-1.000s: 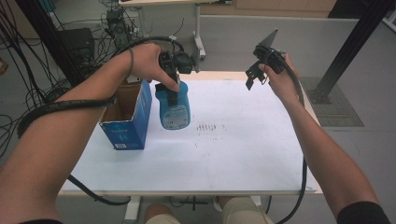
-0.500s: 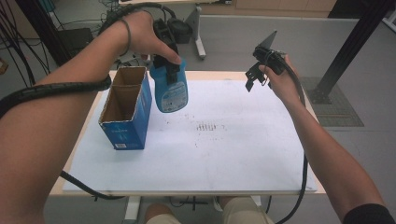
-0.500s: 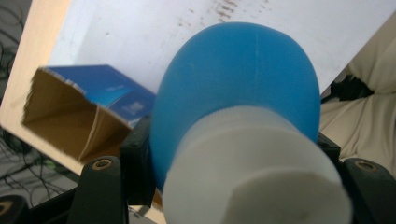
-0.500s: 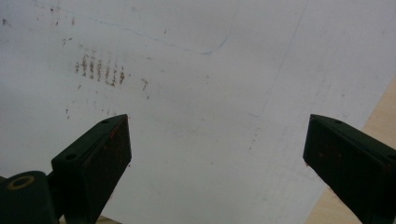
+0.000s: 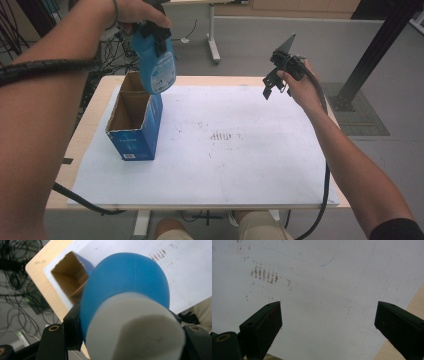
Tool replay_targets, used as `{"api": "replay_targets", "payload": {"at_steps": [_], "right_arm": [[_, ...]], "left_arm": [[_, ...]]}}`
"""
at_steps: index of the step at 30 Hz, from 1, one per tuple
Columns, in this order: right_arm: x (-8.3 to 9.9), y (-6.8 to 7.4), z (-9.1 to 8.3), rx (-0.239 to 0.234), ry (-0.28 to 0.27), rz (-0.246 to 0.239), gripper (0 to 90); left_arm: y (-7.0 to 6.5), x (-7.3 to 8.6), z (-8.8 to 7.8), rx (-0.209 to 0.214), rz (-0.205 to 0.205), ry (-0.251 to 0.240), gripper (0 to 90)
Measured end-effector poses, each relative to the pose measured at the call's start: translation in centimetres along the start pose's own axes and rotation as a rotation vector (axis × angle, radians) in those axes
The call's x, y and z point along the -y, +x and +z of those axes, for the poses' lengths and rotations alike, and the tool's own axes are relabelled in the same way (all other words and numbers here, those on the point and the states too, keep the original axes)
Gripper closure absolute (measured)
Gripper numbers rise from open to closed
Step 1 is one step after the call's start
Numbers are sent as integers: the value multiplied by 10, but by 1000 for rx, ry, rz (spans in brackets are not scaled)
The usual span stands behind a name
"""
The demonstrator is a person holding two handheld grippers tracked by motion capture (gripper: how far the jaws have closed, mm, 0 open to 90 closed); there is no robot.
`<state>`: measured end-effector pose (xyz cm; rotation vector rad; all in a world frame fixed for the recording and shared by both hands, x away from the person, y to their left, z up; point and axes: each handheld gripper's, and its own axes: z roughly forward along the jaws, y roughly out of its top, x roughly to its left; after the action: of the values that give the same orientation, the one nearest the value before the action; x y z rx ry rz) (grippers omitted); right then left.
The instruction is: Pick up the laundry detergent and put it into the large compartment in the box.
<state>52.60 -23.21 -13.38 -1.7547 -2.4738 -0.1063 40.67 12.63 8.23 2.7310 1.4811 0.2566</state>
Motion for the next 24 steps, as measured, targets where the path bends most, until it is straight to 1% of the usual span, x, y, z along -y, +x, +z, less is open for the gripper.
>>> {"api": "replay_targets", "payload": {"at_steps": [2, 4, 5, 7, 10, 14, 15, 20, 24], "right_arm": [[-1, 1, 0, 1, 2, -1, 77], [-1, 3, 1, 3, 1, 0, 77], [-1, 3, 1, 2, 3, 0, 77], [-2, 4, 1, 3, 4, -4, 77], [-2, 5, 1, 3, 5, -7, 77], [-2, 7, 1, 5, 2, -7, 77], [-1, 7, 1, 6, 1, -7, 77], [-1, 8, 0, 10, 1, -9, 77], [-1, 8, 0, 11, 0, -10, 77]], "left_arm": [[7, 1, -6, -2, -48, 2, 372], [14, 3, -12, -6, -87, 6, 372], [16, 5, -15, -10, -107, -5, 372], [21, 7, -22, -24, -145, -5, 373], [27, 11, -30, -32, -188, -11, 373], [38, 17, -38, -23, -254, -21, 373], [41, 18, -39, -19, -272, -23, 373], [52, 24, -42, -18, -335, -28, 373], [58, 29, -43, -28, -381, -31, 373]]}}
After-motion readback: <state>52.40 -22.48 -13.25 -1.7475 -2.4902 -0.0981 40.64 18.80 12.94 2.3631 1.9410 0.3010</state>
